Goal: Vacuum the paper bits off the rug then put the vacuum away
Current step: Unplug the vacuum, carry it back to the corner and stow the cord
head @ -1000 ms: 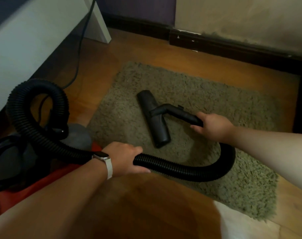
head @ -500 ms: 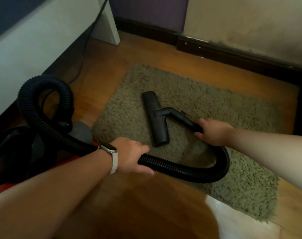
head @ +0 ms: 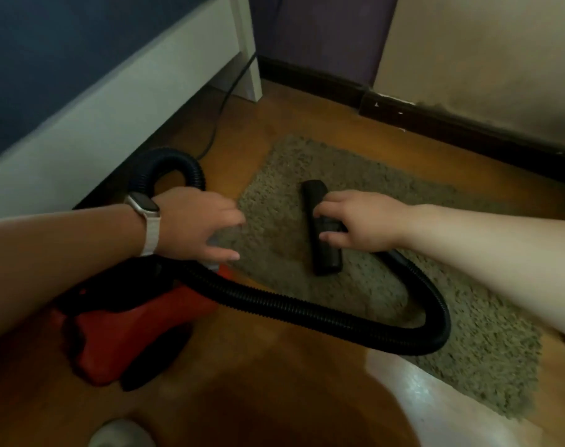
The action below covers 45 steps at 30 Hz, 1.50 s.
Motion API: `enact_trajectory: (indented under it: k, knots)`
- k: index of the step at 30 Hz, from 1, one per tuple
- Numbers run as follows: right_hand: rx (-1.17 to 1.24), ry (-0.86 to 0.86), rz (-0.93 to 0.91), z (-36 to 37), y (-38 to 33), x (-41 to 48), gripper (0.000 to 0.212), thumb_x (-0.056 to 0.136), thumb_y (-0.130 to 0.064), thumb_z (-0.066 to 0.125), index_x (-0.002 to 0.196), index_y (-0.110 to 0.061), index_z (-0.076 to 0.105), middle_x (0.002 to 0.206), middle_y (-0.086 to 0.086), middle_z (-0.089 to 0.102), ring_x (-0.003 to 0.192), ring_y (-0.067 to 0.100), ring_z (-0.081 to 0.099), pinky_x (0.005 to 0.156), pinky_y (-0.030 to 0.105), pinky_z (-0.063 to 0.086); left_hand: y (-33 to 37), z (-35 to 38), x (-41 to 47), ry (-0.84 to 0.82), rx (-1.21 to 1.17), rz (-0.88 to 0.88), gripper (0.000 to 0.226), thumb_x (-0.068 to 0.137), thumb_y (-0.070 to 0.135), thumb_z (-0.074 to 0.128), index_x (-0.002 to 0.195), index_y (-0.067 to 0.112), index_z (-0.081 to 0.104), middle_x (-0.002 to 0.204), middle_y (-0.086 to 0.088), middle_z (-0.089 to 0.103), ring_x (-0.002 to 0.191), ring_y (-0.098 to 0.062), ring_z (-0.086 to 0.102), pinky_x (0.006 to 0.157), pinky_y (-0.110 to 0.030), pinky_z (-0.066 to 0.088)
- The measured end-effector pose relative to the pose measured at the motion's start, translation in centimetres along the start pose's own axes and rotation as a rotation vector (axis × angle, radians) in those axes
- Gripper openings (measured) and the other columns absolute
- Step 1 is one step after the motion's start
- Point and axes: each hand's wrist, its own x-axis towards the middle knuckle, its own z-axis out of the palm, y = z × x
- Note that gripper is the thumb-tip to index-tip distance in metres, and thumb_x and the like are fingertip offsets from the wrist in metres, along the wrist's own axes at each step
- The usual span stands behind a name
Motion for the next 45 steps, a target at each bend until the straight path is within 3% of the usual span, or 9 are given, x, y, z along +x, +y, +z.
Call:
enact_trajectory:
  k: [4,12,19,23,26,29,33,39,45]
  knots:
    - [-0.079,0.064,-0.092,-2.4,-4.5,2.2,0.059,0.094,-0.063,0.042,0.144,-0.032,0.04,0.142,-0.004,0.044,0.13,0.019,0.043,0.101,0.04,0.048,-2.2,-0.9,-4.7,0.18,-0.044,-0.03,0.077,0.086,0.075,0.035,0.127,0.015,0.06,0.122,-0.004,0.062,0.104,-0.023,0.063,0.08,-0.041,0.057]
    - [-0.016,0.152,-0.296,-4.9,-13.1,5.8,0.061,0.09,-0.062,0.04,0.141,-0.03,0.044,0.14,-0.006,0.045,0.129,0.017,0.042,0.105,0.037,0.044,-3.6,1.0,-14.7,0.291,-0.121,-0.246,0.076,0.082,0.064,0.053,0.132,0.008,0.053,0.136,-0.016,0.053,0.118,-0.031,0.056,0.092,-0.042,0.051]
    - [-0.068,0.253,-0.514,-4.9,-20.2,10.5,0.055,0.094,-0.052,0.05,0.138,-0.019,0.052,0.137,0.004,0.052,0.123,0.023,0.05,0.099,0.041,0.049,-5.4,3.6,-20.6,0.108,-0.276,-0.458,0.095,0.075,0.088,0.035,0.142,0.02,0.04,0.144,-0.001,0.045,0.122,-0.02,0.052,0.096,-0.034,0.047]
    - [-0.143,0.249,-0.622,-4.3,-23.4,13.5,0.058,0.093,-0.055,0.046,0.135,-0.015,0.053,0.129,0.007,0.056,0.115,0.028,0.053,0.094,0.044,0.049,-5.8,5.7,-22.5,0.018,-0.384,-0.497,0.102,0.069,0.092,0.039,0.145,0.024,0.034,0.145,0.004,0.042,0.125,-0.017,0.048,0.101,-0.04,0.047]
    - [-0.204,0.207,-0.641,-4.0,-25.3,15.6,0.059,0.094,-0.057,0.046,0.137,-0.018,0.05,0.127,0.005,0.055,0.111,0.026,0.053,0.093,0.042,0.047,-5.7,7.4,-23.8,-0.057,-0.456,-0.513,0.109,0.063,0.094,0.046,0.149,0.029,0.026,0.15,0.007,0.035,0.13,-0.015,0.044,0.104,-0.033,0.042]
    - [-0.223,0.123,-0.657,-3.6,-26.8,17.2,0.055,0.094,-0.057,0.048,0.136,-0.021,0.05,0.113,0.002,0.058,0.1,0.025,0.057,0.084,0.042,0.049,-5.4,8.8,-24.6,-0.136,-0.47,-0.484,0.119,0.06,0.093,0.053,0.153,0.029,0.018,0.156,0.006,0.026,0.136,-0.014,0.036,0.107,-0.027,0.034]
    - [-0.265,0.046,-0.68,-3.2,-27.6,18.4,0.049,0.094,-0.059,0.048,0.127,-0.025,0.054,0.1,-0.003,0.062,0.086,0.021,0.061,0.069,0.038,0.052,-5.4,10.8,-24.9,-0.191,-0.422,-0.436,0.122,0.062,0.093,0.053,0.156,0.031,0.008,0.161,0.002,0.015,0.142,-0.02,0.032,0.112,-0.039,0.038]
    - [-0.251,0.101,-0.717,-2.3,-27.6,19.5,0.052,0.088,-0.069,0.043,0.112,-0.024,0.057,0.087,-0.004,0.063,0.076,0.019,0.062,0.061,0.037,0.052,-6.0,12.2,-24.8,-0.202,-0.485,-0.414,0.119,0.061,0.093,0.052,0.152,0.041,-0.005,0.162,-0.001,0.014,0.141,-0.023,0.034,0.11,-0.044,0.041]
    - [-0.199,0.218,-0.771,-1.3,-27.3,19.8,0.05,0.084,-0.069,0.046,0.088,-0.02,0.059,0.07,-0.004,0.061,0.06,0.019,0.058,0.046,0.027,0.037,-5.6,13.3,-24.1,-0.19,-0.683,-0.447,0.131,0.063,0.07,0.077,0.15,0.039,-0.016,0.163,0.003,0.006,0.145,-0.021,0.025,0.115,-0.04,0.033]
